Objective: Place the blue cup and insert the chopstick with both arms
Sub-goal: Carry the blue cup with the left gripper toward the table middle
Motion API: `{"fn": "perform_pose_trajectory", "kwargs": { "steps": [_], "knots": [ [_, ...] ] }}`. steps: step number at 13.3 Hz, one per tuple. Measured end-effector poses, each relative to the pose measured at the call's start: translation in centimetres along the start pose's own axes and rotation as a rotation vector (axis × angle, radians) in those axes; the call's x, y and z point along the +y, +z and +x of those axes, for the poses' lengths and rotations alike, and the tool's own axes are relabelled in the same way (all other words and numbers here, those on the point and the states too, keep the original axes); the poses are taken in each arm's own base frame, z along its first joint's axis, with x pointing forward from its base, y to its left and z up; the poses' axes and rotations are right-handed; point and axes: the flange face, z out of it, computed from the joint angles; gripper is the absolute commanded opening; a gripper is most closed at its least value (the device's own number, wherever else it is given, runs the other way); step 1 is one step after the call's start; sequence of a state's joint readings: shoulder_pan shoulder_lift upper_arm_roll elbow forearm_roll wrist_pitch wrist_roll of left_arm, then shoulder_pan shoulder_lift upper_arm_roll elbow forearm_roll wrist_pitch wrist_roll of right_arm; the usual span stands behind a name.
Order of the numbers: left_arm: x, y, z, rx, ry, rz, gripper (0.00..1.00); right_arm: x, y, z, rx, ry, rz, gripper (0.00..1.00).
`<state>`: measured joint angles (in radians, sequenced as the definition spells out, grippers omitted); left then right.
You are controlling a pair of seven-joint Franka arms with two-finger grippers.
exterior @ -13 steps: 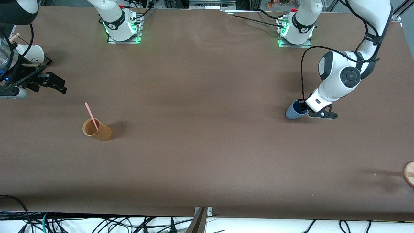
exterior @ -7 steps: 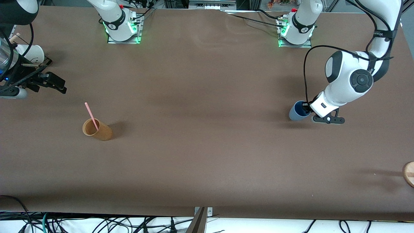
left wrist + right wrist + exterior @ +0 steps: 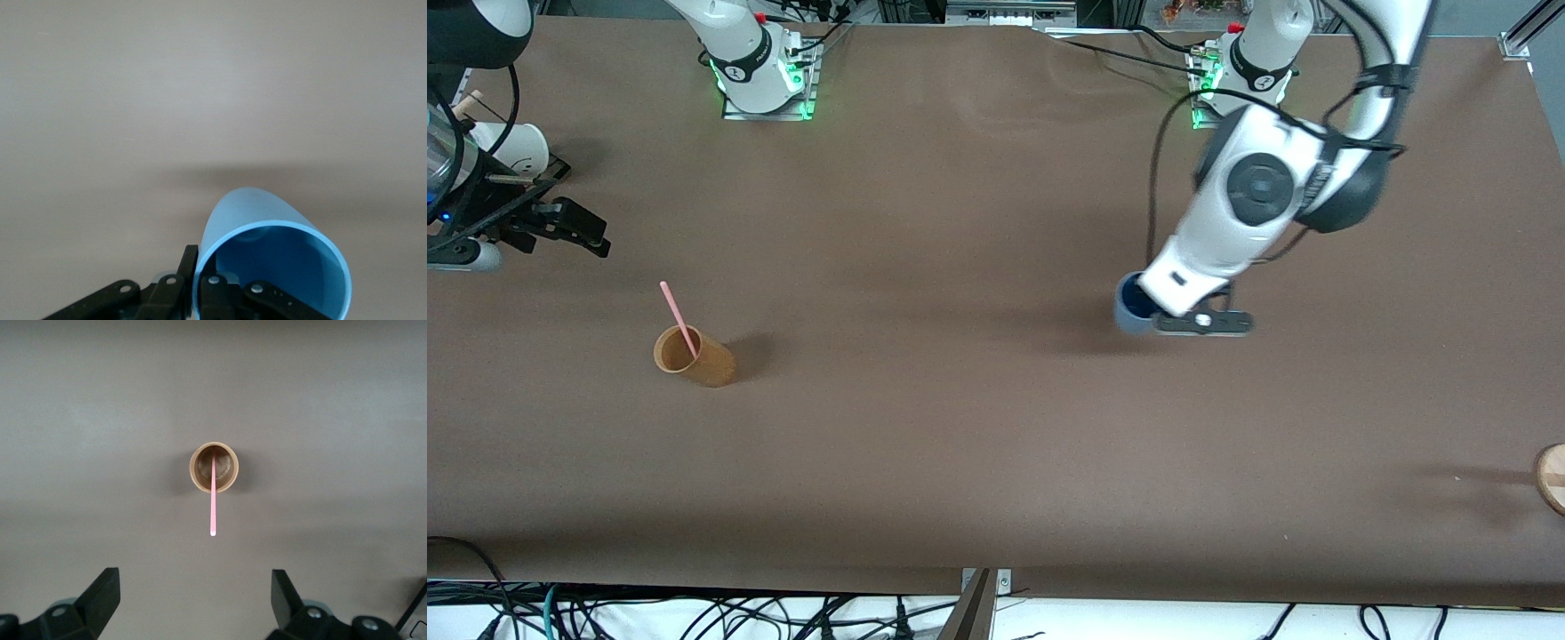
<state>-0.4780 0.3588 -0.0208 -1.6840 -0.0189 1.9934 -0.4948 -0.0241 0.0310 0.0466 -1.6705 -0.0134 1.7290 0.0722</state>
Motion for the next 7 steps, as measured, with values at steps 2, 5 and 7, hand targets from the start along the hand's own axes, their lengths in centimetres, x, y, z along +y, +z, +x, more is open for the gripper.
{"fn": "perform_pose_trajectory", "kwargs": {
  "steps": [2, 5, 7],
  "knots": [
    [6.9, 0.6, -0.7, 0.000, 0.001, -0.004, 0.00, 0.0, 0.0, 0.0, 0.000, 0.000, 0.000, 1.00],
    [13.5, 4.2, -1.4, -0.025, -0.051, -0.019, 0.00, 0.0, 0.0, 0.0, 0.000, 0.000, 0.000, 1.00],
    [16.0, 6.4, -1.5, -0.031, -0.089, -0.014, 0.00, 0.0, 0.0, 0.0, 0.000, 0.000, 0.000, 1.00]
  ]
}}
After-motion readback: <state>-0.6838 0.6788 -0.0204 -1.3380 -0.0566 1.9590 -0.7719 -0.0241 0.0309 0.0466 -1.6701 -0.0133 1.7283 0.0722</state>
